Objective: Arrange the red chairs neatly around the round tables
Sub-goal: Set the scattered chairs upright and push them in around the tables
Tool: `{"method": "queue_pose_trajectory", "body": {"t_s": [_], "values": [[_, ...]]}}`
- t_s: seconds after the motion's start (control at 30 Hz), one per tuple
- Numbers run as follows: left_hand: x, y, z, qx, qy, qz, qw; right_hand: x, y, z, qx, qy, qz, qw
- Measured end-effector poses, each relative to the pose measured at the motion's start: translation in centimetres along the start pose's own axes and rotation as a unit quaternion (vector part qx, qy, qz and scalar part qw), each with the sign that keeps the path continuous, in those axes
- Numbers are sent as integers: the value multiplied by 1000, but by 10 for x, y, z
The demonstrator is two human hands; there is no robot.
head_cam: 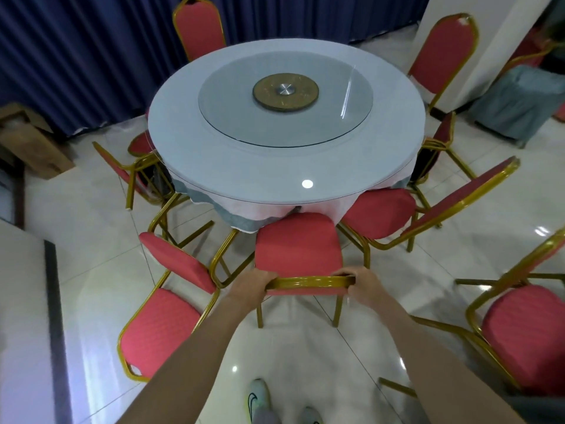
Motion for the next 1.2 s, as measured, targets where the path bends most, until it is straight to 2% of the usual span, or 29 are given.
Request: {"method": "queue_pose_trajectory", "body": {"t_s": [0.23, 0.47, 0.57, 0.7, 0.87, 1.1, 1.2], "values": [[-14, -1, 5, 19, 4, -9, 1000, -19, 1, -15, 38, 17, 13, 999], [14, 4, 22, 143, 49, -18, 988, 0, 27, 22, 44, 28, 66, 996], [35, 11, 27, 197, 42, -46, 978, 11, 41, 53, 29, 81, 58, 995], [79, 18, 43, 199, 74, -80, 974, 18, 43, 107, 10, 159, 17, 987], [136, 23, 96, 203, 126, -96, 966, 18, 33, 171, -21, 182, 3, 983], [223, 50, 186, 272, 179, -143, 934, 6, -20, 296, -6, 220, 59, 974], [268, 62, 233, 316, 205, -179, 909, 7, -51, 359, -12, 215, 107, 971]]}}
Point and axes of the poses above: each hand's wrist, its own x-axis away from the middle knuckle, its own y-axis out of the back of the hand, z = x × y, the point moved 2 cm from there along -x, towards the middle knuckle, and after that the axes turned 15 degrees about x, right-handed, at the moved point
